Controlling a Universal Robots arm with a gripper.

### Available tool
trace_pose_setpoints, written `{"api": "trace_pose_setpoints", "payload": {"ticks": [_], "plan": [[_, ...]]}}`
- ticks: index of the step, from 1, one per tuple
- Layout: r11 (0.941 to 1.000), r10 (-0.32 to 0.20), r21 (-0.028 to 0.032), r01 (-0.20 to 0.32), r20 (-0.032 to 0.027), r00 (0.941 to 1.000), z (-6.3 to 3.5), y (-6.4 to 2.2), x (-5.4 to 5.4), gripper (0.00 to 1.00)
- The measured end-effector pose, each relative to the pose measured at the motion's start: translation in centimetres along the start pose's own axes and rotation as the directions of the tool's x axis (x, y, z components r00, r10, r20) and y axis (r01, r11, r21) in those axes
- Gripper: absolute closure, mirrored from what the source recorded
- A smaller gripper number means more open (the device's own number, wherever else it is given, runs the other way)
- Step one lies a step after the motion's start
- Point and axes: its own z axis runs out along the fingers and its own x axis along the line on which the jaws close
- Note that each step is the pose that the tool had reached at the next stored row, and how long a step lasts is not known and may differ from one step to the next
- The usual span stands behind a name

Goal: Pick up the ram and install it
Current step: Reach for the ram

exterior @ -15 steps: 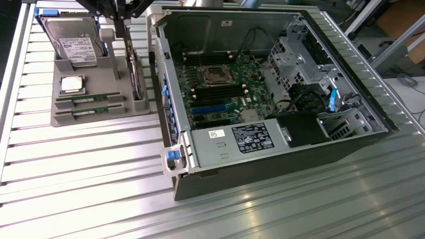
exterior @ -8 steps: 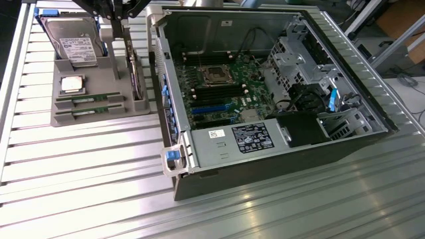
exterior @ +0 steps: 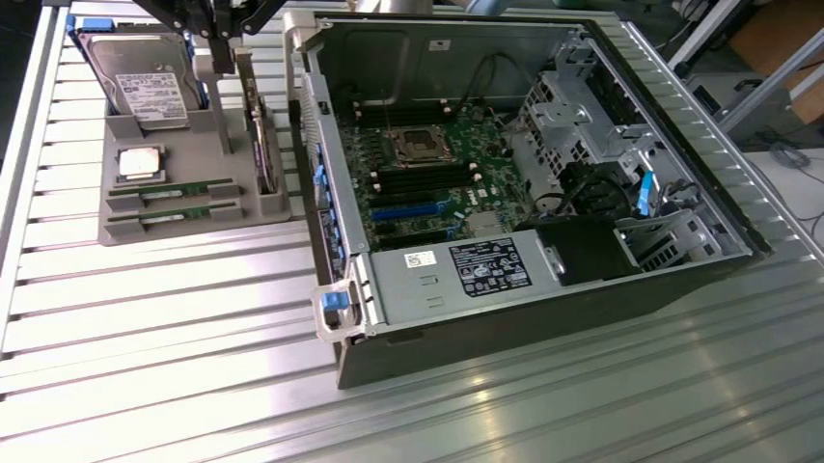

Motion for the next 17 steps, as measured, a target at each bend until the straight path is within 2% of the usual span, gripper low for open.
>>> {"api": "trace_pose_setpoints", "payload": {"ticks": [17], "plan": [[1.0000,0.000,0.0001,0.000,0.0000,1.0000,-0.04,-0.11,1.4,0.89]]}}
